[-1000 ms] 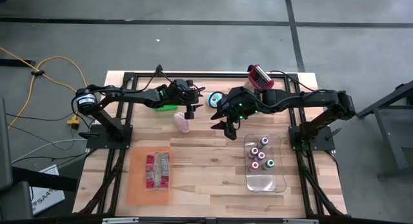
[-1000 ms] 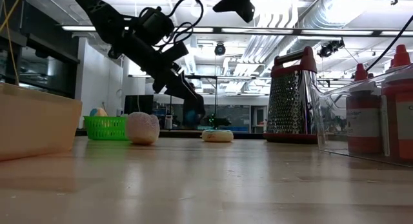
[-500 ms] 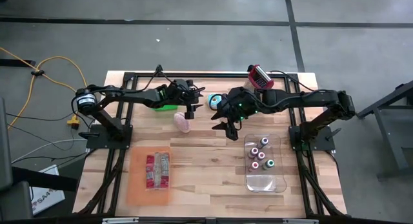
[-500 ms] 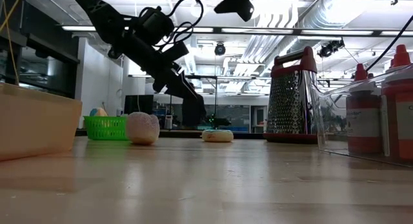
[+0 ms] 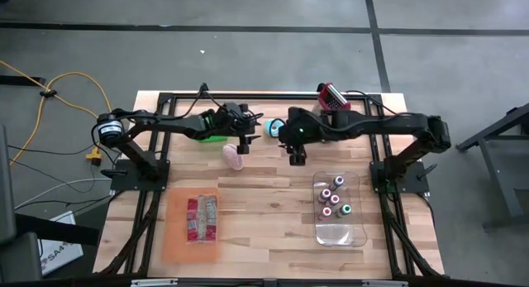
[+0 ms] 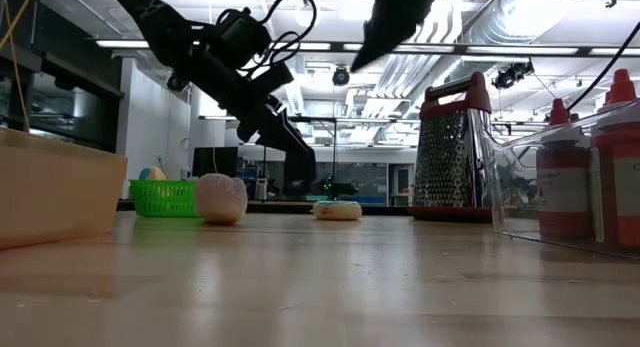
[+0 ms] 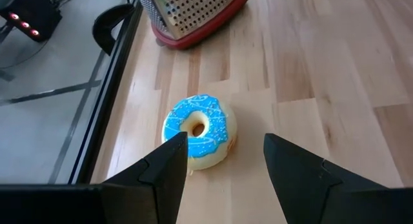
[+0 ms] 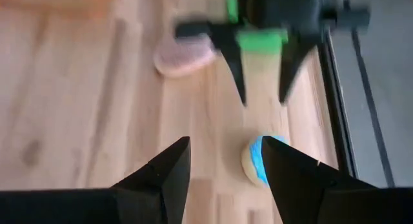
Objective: Pick & Place Food Item
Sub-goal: Put the light blue donut into the green basket
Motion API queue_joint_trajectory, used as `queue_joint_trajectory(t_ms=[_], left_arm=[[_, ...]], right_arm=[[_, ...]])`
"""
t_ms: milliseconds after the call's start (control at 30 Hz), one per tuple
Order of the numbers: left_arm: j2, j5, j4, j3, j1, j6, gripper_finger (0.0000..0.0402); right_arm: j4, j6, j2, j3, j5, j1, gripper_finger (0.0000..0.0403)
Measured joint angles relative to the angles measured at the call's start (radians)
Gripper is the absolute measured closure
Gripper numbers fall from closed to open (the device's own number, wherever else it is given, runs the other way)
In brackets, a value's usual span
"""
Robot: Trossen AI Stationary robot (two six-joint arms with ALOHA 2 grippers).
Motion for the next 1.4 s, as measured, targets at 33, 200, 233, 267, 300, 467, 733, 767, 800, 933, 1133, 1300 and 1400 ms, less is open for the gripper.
queue_joint_trajectory(t_ms=[33, 200, 233, 267, 300, 467, 733, 767, 800, 933, 1133, 1300, 1400], left_arm=[[0.0, 0.0, 0.0, 0.0, -0.003, 0.0, 0.0206], [0.0, 0.0, 0.0, 0.0, -0.022, 0.0, 0.0206], [0.0, 0.0, 0.0, 0.0, -0.026, 0.0, 0.0206], [0.0, 0.0, 0.0, 0.0, -0.03, 0.0, 0.0206], [0.0, 0.0, 0.0, 0.0, -0.034, 0.0, 0.0206], [0.0, -0.034, 0.0, 0.0, -0.056, 0.001, 0.0206], [0.0, -0.056, 0.0, 0.0, -0.124, 0.0, 0.0206], [0.0, -0.056, 0.0, 0.0, -0.134, 0.0, 0.0206], [0.0, -0.056, 0.0, 0.0, -0.144, 0.001, 0.0206], [-0.001, -0.082, 0.0, 0.0, -0.186, 0.0, 0.0206], [0.0, -0.18, 0.0, 0.0, -0.249, 0.001, 0.0206], [0.0, -0.188, -0.001, 0.0, -0.286, 0.001, 0.0206], [0.0, -0.188, -0.001, 0.0, -0.297, 0.001, 0.0206]], right_arm=[[-0.009, -0.009, 0.011, 0.0, -0.007, -0.018, 0.0224], [-0.013, -0.063, 0.073, -0.002, -0.077, -0.1, 0.0224], [-0.009, -0.07, 0.077, -0.002, -0.088, -0.114, 0.0224], [-0.007, -0.075, 0.078, -0.002, -0.103, -0.13, 0.0224], [-0.01, -0.075, 0.078, -0.002, -0.117, -0.145, 0.0224], [-0.028, -0.079, 0.079, -0.002, -0.144, -0.211, 0.0224], [0.014, -0.156, 0.125, 0.0, -0.209, -0.268, 0.0224], [0.024, -0.171, 0.139, 0.0, -0.214, -0.269, 0.0224], [0.032, -0.182, 0.153, 0.001, -0.22, -0.271, 0.0224], [0.042, -0.226, 0.217, 0.0, -0.224, -0.278, 0.0224], [0.061, -0.252, 0.297, 0.0, -0.229, -0.285, 0.0224], [0.09, -0.278, 0.335, 0.0, -0.215, -0.295, 0.0224], [0.119, -0.283, 0.354, 0.0, -0.22, -0.303, 0.0224]])
